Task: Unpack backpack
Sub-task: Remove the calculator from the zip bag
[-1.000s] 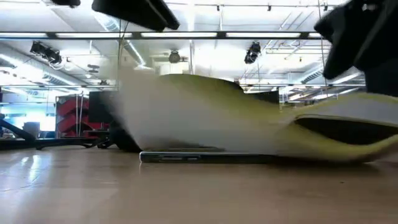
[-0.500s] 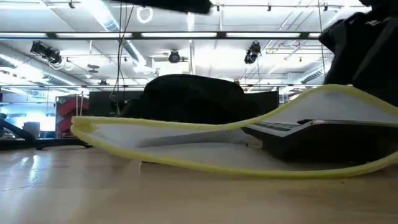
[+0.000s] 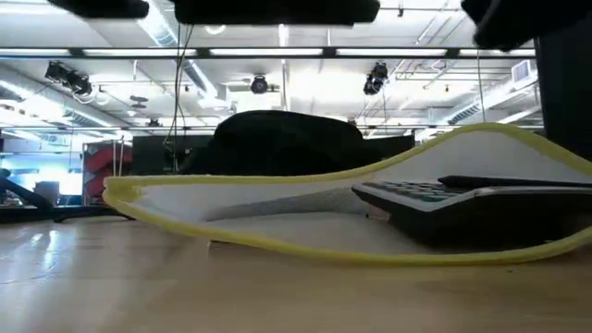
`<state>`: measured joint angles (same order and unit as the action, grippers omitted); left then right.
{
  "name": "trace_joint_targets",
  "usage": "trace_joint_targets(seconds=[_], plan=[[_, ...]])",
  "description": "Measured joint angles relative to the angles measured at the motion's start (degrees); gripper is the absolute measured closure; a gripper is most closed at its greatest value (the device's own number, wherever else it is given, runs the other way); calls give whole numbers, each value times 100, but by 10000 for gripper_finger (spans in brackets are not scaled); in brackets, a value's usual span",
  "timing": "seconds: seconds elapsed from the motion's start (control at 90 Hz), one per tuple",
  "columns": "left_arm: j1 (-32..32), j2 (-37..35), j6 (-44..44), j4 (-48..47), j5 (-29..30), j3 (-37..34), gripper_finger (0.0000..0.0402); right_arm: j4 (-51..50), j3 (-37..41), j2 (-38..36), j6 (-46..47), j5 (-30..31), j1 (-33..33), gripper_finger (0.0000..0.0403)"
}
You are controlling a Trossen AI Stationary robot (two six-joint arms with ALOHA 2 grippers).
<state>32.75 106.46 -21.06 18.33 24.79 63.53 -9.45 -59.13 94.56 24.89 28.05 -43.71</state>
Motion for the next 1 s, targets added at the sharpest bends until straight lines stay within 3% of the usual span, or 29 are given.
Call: trace_joint_targets(seconds=[0.233,0.356,0.6,0.878,1.0], plan=[[-8,450,101,181,150,216,235,-179,0,0,-62,301,105,259],[-35,838,222,-630,613,761,233,-179,0,0,-108,304,181,252],[-139,1493,358,-1623,731,1766,219,-231,0,0,-118,304,226,245],[-285,1536,676,-2513,1674,1851,218,-254,0,0,-339,214,91,260],[-376,1536,682,-2577,1760,1851,223,-1,0,56,-581,194,-5,268]])
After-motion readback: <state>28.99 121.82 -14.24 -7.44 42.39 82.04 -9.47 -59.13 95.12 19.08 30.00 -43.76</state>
